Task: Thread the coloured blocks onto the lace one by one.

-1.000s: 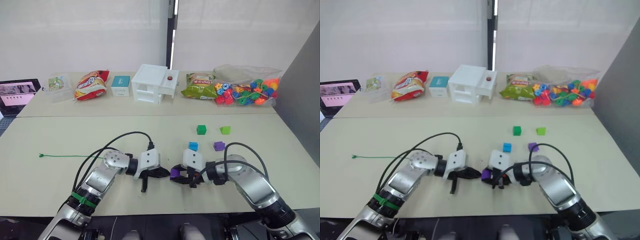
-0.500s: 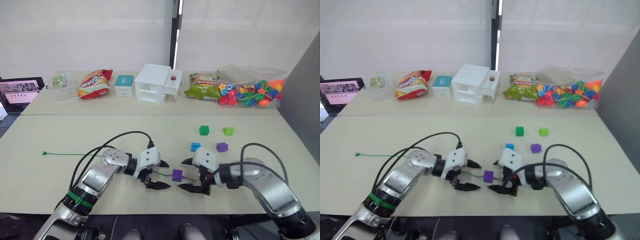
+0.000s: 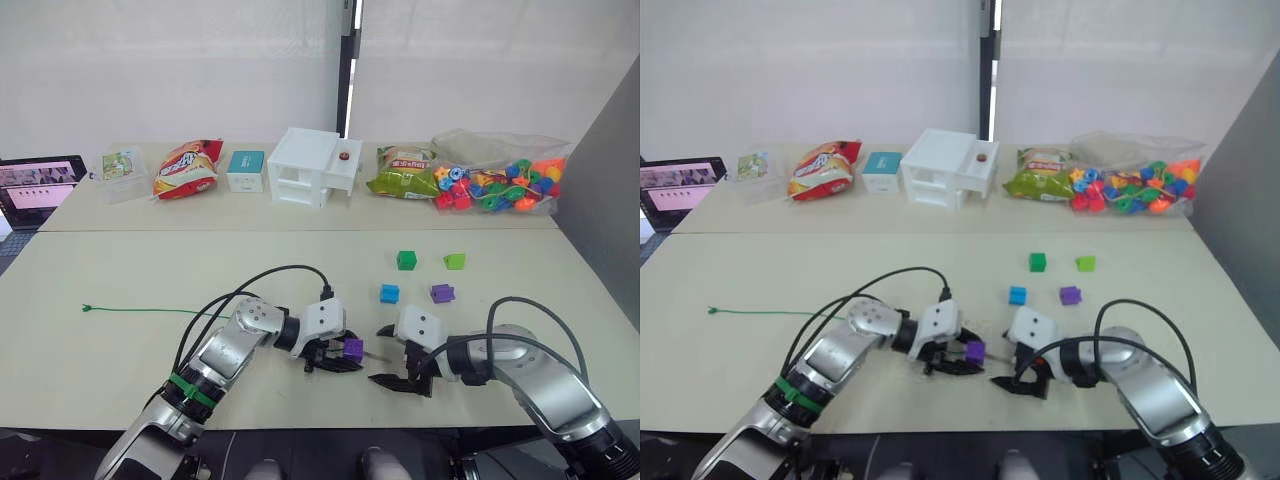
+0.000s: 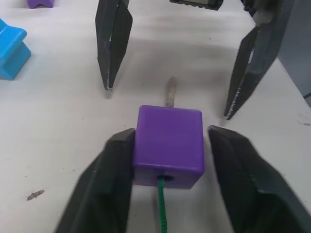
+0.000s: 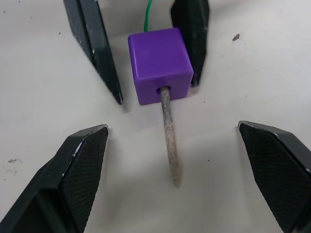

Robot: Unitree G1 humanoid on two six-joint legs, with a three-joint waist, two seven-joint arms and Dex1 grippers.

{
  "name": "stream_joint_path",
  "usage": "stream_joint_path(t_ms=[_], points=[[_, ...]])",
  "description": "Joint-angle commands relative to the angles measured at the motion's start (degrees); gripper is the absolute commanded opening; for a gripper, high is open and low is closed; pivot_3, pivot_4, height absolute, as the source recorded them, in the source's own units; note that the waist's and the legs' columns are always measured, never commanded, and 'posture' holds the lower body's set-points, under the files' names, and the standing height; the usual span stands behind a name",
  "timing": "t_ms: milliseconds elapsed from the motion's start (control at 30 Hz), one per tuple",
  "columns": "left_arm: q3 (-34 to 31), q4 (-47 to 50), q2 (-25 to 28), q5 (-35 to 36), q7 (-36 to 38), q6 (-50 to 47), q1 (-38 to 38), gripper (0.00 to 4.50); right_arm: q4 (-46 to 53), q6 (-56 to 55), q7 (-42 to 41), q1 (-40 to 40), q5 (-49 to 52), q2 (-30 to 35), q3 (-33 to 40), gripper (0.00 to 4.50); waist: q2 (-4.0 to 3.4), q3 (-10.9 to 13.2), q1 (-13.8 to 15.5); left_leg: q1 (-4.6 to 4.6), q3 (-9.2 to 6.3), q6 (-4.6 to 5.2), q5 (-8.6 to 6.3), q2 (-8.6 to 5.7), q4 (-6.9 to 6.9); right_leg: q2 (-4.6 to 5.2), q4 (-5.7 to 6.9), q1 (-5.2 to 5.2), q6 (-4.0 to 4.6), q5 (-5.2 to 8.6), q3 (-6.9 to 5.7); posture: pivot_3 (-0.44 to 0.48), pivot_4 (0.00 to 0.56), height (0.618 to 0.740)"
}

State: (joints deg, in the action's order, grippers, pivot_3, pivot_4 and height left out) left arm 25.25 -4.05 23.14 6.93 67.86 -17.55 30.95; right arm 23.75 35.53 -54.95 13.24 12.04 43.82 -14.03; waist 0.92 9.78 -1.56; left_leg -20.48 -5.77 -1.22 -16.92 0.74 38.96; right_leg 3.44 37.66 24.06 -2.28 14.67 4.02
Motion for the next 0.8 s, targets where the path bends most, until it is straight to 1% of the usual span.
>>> stream_joint_path(t_ms=[33,133,167,200,433,467,567,700,800], points=[[-0.9,2.2,0.2,1.2,0.8,0.4,0.4,1.2,0.4,-1.6,-0.2,0.4,-0.2,0.2,0.1,4.5,0.0,0.0,0.0,0.0,0.0,0.0,0.0,0.0,0.0,0.0,0.0,-0.01,0.0,0.0,0.0,0.0,0.15,0.74],[-1.1,2.3,0.3,1.2,0.8,0.3,0.4,1.2,-0.2,-1.8,0.2,0.5,-0.6,0.1,-0.2,4.5,0.0,0.0,0.0,0.0,0.0,0.0,0.0,0.0,0.0,0.0,0.0,0.0,0.0,0.0,0.0,0.0,0.15,0.74],[-1.2,2.3,0.4,1.2,0.8,0.3,0.4,1.2,-0.7,-2.2,0.3,0.6,-1.1,0.3,-0.5,3.97,0.0,0.0,0.0,0.0,0.0,0.0,0.0,0.0,0.0,0.0,0.0,0.0,0.0,0.0,0.0,0.0,0.15,0.74],[-1.2,2.3,0.4,1.2,0.8,0.3,0.4,1.2,-1.1,-2.7,0.2,0.6,-1.7,0.7,-0.8,3.68,0.0,0.0,0.0,0.0,0.0,0.0,0.0,0.0,0.0,0.0,0.0,0.0,0.0,0.0,0.0,0.0,0.15,0.74],[-1.7,3.0,1.4,1.5,1.0,0.0,0.0,1.2,-2.6,-5.1,-0.1,-0.1,-2.5,2.2,-0.4,1.27,0.0,0.0,0.1,0.02,0.0,0.0,0.0,0.0,0.0,0.0,-0.01,-0.03,0.0,0.0,0.0,0.0,0.15,0.74],[-1.9,3.1,1.6,1.7,1.1,-0.1,-0.1,1.2,-2.8,-5.3,-0.1,-0.2,-2.6,2.3,-0.3,1.0,0.0,0.0,0.1,0.02,0.0,0.0,0.0,0.0,0.0,0.0,-0.01,-0.03,0.0,0.0,0.0,0.0,0.15,0.74],[-2.8,3.9,2.5,2.4,1.4,-0.6,-0.5,1.2,-3.1,-5.9,0.0,0.0,-2.7,2.5,-0.1,0.0,0.0,0.0,0.2,0.03,0.0,0.0,0.0,0.0,0.01,0.0,-0.01,-0.04,0.0,0.0,0.0,0.0,0.15,0.74],[-5.1,5.1,6.0,3.6,2.3,-0.2,-2.1,1.2,-2.6,-6.7,-0.8,0.5,-1.8,2.0,-0.1,0.0,0.0,0.0,0.0,0.04,0.0,0.0,0.0,0.0,0.01,0.0,-0.01,-0.04,0.0,0.0,0.0,0.0,0.15,0.74],[-8.5,3.2,10.8,4.5,4.5,1.8,-3.5,1.2,-2.7,-7.8,-1.5,1.4,-2.2,2.0,-0.6,0.0,0.0,0.0,-0.2,0.05,0.0,0.0,0.0,0.02,-0.01,-0.01,0.01,-0.01,0.0,0.0,0.0,0.0,0.15,0.74]])
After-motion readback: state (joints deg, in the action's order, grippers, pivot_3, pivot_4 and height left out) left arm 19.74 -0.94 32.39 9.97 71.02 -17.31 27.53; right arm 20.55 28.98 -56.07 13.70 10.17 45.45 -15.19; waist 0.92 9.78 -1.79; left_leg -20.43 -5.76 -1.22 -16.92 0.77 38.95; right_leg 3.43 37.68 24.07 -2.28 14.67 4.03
